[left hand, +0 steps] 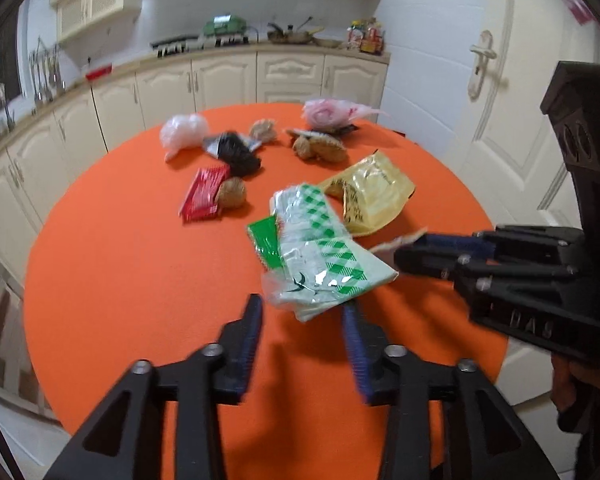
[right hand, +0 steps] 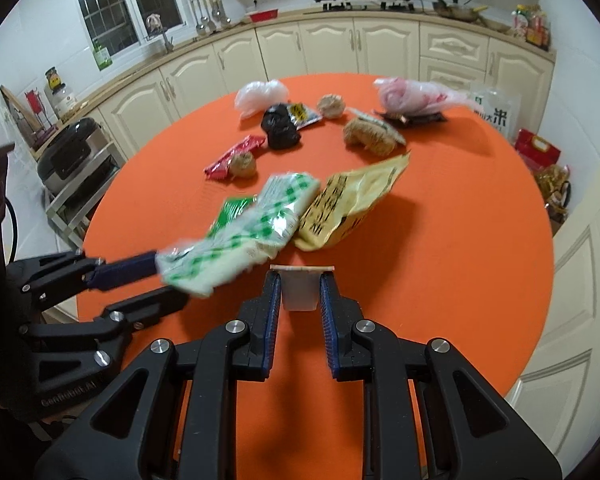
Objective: Collect trash
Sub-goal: 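Grasp the white-red snack wrapper with the left tool, holding the cup in the right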
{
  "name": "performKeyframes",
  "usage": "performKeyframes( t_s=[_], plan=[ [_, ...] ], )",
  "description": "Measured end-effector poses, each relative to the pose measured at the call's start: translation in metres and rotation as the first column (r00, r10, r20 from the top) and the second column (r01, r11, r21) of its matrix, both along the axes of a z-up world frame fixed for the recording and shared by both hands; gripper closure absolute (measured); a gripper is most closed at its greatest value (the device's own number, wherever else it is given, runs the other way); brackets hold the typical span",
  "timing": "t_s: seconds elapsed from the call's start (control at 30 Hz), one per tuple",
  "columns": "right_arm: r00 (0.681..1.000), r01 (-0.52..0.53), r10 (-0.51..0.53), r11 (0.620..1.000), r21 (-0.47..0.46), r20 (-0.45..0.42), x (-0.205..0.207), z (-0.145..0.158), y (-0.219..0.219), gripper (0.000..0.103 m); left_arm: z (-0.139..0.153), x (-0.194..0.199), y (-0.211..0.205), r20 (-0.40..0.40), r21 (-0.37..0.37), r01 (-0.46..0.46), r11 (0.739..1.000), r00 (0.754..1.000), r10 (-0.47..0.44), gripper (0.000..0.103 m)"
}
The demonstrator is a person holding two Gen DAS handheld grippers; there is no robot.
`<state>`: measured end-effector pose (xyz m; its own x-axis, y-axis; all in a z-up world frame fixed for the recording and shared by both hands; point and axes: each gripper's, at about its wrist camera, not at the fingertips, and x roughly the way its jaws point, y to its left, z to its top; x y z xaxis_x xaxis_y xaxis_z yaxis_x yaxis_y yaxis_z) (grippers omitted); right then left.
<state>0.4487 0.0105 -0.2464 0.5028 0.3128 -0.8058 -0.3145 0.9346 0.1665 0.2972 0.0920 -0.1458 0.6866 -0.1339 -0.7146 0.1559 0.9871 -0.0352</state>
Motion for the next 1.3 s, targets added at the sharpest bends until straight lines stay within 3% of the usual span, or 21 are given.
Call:
performKeyframes(
  t_s=[0.13,0.23,0.27,0.3,0.33,0.37,0.5,0.7,0.77,0.83,0.97,1.1,1.3],
  plan=[
    [1.000,0.002,-0.002,1.000,0.006,-0.005,-0.001,-0.001,0.000,0.084,0.001,-0.003,-0.017,0.072,0.070,0.027,0.997,0.997,-0.032,0.040],
    [1.000,-0.002,0.003,1.000,0.023,-0.013,0.001,-0.001,0.000,0.085,-0.001,0.000,-0.028,0.087,0.119,0.047,0.992,0.995,-0.058,0.041],
    [1.000,-0.002,0.002,1.000,0.025,-0.013,0.002,-0.001,0.000,0.085,-0.003,0.003,-0.031,0.081,0.121,0.058,0.991,0.994,-0.068,0.042],
    [1.000,-0.002,0.003,1.000,0.025,-0.013,0.003,-0.001,0.000,0.085,-0.005,0.006,-0.033,0.070,0.119,0.075,0.990,0.994,-0.084,0.052],
    [1.000,-0.002,0.002,1.000,0.026,-0.013,0.003,-0.001,0.000,0.086,-0.008,0.010,-0.035,0.050,0.118,0.091,0.989,0.994,-0.098,0.070],
    [1.000,-0.002,0.002,1.000,0.028,-0.014,0.004,-0.001,0.000,0.086,-0.011,0.015,-0.036,0.023,0.118,0.101,0.988,0.994,-0.105,0.078],
    [1.000,-0.007,0.007,0.999,0.034,-0.015,0.006,0.000,0.000,0.099,-0.004,0.014,-0.034,0.055,0.113,0.086,0.990,0.994,-0.092,0.092],
    [1.000,-0.009,0.009,1.000,0.023,-0.016,0.006,-0.001,0.000,0.097,0.007,0.004,-0.017,0.080,0.043,0.038,0.998,0.996,-0.041,0.097],
    [1.000,0.006,-0.006,1.000,0.016,-0.006,0.006,-0.002,0.001,0.085,0.008,-0.001,-0.012,0.073,0.019,0.029,0.999,0.997,-0.031,0.098],
    [1.000,0.023,-0.023,1.000,0.007,-0.007,0.009,-0.005,0.003,0.062,0.009,-0.004,-0.007,0.070,0.000,0.022,1.000,0.997,-0.022,0.098],
    [0.999,0.037,-0.036,0.999,0.008,-0.016,0.017,-0.015,0.011,0.062,0.009,-0.010,-0.002,0.059,-0.017,0.005,1.000,0.998,-0.004,0.098],
    [0.999,0.048,-0.048,0.999,0.002,0.007,0.021,-0.020,0.016,0.078,0.010,-0.013,0.001,0.052,-0.031,0.006,0.999,0.999,-0.004,0.099],
    [0.999,0.047,-0.048,0.998,0.049,0.025,0.013,-0.010,0.008,0.083,0.023,-0.022,-0.007,0.097,-0.042,0.031,0.999,0.995,-0.027,0.100]
  ],
)
